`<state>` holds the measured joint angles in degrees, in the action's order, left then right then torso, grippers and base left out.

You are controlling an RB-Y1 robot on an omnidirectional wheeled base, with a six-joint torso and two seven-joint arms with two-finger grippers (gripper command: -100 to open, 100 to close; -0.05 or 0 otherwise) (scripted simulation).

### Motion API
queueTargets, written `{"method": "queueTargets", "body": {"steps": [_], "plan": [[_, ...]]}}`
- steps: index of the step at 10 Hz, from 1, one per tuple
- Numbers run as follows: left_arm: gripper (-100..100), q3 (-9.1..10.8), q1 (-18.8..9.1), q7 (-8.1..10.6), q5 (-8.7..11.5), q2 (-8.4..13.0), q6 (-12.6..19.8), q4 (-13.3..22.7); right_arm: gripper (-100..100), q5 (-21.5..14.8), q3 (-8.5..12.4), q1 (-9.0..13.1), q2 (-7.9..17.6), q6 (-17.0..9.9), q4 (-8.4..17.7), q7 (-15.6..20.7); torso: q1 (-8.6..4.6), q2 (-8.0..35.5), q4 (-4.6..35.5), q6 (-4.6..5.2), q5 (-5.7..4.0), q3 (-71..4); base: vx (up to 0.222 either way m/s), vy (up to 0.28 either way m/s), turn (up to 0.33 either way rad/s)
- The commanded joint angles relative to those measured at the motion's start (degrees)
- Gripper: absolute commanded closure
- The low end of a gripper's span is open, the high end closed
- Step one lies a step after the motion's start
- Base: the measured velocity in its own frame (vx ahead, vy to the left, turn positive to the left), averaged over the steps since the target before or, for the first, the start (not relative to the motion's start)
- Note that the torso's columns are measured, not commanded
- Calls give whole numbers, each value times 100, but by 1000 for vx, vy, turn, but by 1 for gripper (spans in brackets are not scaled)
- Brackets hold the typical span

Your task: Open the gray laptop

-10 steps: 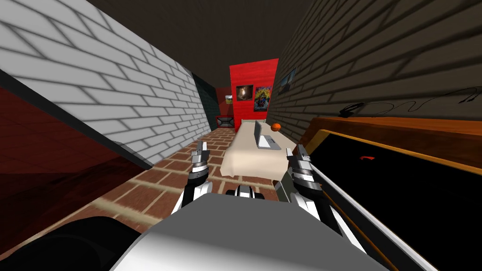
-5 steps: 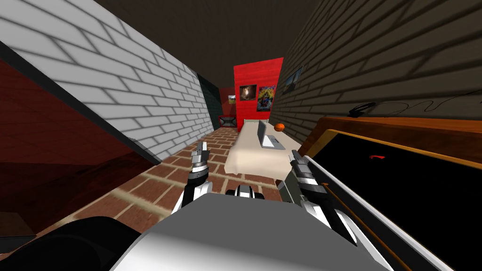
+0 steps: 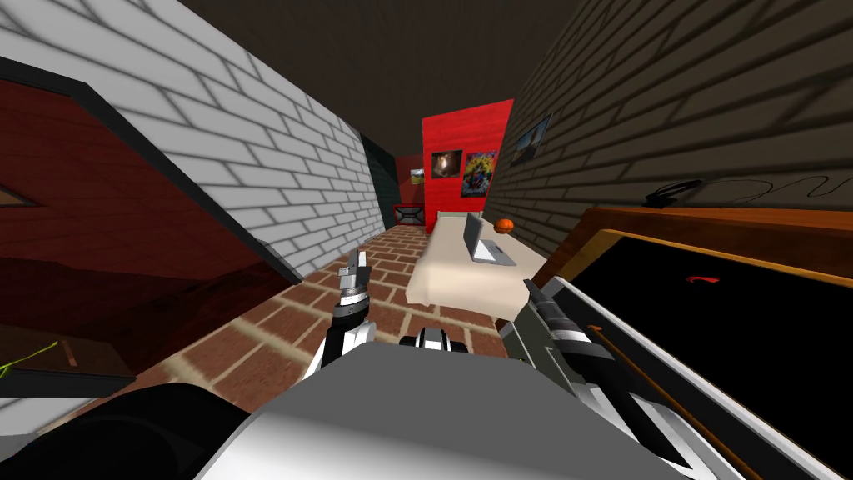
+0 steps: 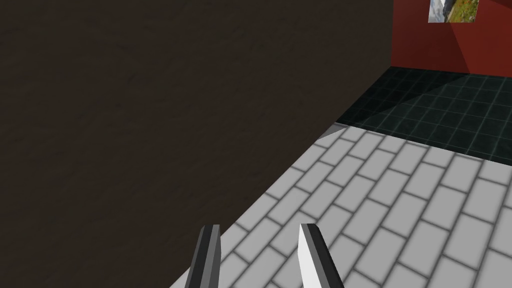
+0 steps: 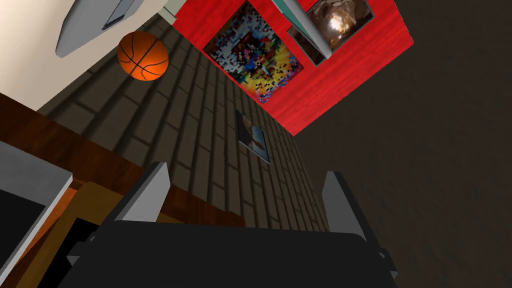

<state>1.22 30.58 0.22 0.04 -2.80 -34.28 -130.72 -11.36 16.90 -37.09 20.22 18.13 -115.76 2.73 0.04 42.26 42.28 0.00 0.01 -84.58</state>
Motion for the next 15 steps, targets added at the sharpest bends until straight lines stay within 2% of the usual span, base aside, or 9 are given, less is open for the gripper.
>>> {"method": "queueTargets", "body": {"steps": [1,3,4,6,7,9,12,13,15], "plan": [[0,0,0,0,0,0,0,0,-100,-295,212,-112,228,-199,299,179,3,4,1,0,2,1,-56,100,39],[0,1,0,0,0,1,0,0,-100,-611,523,-270,572,-427,642,342,-21,0,0,-1,-5,-1,-42,78,115],[0,1,0,0,0,1,0,0,-100,-611,523,-270,572,-427,642,342,-11,-2,0,-1,-3,-2,-27,65,50],[0,1,0,0,0,1,0,0,-100,-911,835,-415,929,-637,995,503,-1,3,0,0,0,1,-34,92,142],[0,0,0,0,0,0,0,0,-100,-911,835,-415,929,-637,995,503,8,2,1,-2,3,1,-2,84,59],[0,1,1,0,0,1,0,0,-100,-1052,989,-481,1108,-731,1174,581,-8,-2,-1,-1,-2,-3,-8,68,82],[0,1,1,0,0,1,0,0,-100,-1425,1434,-645,1641,-962,1678,805,2,-1,0,-1,1,-2,13,83,199],[0,1,1,0,0,1,0,0,-100,-1425,1434,-645,1641,-962,1712,805,8,-7,-2,0,3,-5,23,71,77],[0,1,1,0,0,1,0,0,-100,-1630,1714,-725,1992,-1071,2072,943,-12,6,2,-3,-3,3,22,66,239]]}}
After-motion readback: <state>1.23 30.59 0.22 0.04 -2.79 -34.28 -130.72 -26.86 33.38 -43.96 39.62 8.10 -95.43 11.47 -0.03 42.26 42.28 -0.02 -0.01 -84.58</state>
